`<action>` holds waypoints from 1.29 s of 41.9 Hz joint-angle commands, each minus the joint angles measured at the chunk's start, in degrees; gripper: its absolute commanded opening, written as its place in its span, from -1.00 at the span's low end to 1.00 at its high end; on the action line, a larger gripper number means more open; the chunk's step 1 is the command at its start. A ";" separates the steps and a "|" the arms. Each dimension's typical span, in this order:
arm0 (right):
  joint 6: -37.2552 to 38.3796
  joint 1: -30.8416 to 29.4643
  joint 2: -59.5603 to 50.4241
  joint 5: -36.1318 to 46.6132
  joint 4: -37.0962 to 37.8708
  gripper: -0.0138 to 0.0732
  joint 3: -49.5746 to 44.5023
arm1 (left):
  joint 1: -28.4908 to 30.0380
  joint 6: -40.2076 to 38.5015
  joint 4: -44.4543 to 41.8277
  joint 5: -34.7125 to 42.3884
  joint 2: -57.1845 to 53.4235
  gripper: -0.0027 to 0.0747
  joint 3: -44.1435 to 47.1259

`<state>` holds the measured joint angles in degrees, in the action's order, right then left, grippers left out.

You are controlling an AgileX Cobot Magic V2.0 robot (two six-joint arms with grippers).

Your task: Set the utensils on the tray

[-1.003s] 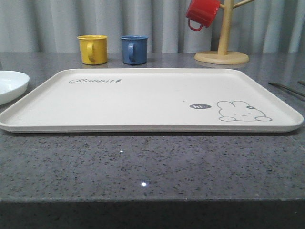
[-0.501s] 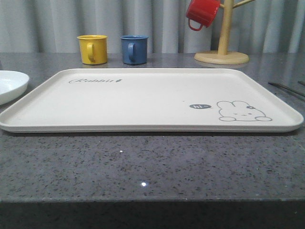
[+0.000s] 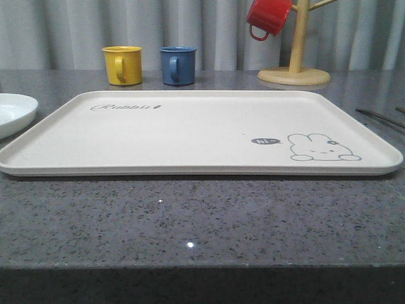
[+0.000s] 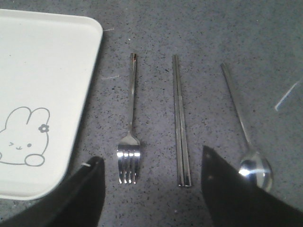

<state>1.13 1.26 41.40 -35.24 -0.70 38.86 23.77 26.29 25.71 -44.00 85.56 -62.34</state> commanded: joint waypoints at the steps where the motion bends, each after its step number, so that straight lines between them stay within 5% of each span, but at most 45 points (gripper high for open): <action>1: -0.40 -0.33 0.09 4.16 0.70 0.41 1.70 | -0.93 0.39 2.30 3.09 1.24 0.28 -3.02; 11: -0.40 -0.33 0.09 4.23 0.70 0.41 1.70 | -1.94 0.39 2.30 3.89 6.54 -0.15 -4.25; 19: -0.40 -0.33 0.09 4.23 0.70 0.41 1.70 | -1.94 0.39 2.30 1.67 6.03 -0.97 -5.31; 24: -0.40 -0.33 0.09 4.23 0.70 0.41 1.70 | -3.24 0.39 4.15 -4.15 3.60 -0.98 -9.59; 29: -0.40 -0.33 0.09 4.23 0.70 0.41 1.70 | -11.74 0.39 4.18 -9.38 2.52 -0.98 -16.40; 39: -0.40 -0.33 0.09 4.23 0.70 0.41 1.70 | -33.20 0.39 3.75 0.04 5.23 -0.98 -17.97; 49: -0.40 -0.33 0.09 4.23 0.70 0.41 1.70 | -36.17 0.39 1.03 -1.19 12.47 -0.97 -17.97; 51: -0.40 -0.33 0.09 4.23 0.70 0.41 1.70 | -36.17 0.39 0.84 -1.35 12.63 -0.85 -17.87; 54: -0.40 -0.33 0.09 4.23 0.70 0.41 1.70 | -36.17 0.39 0.84 -1.35 12.63 -0.35 -17.87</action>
<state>1.13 1.26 41.40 -35.24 -0.70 38.86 -12.19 26.82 25.25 -46.70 100.81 -78.37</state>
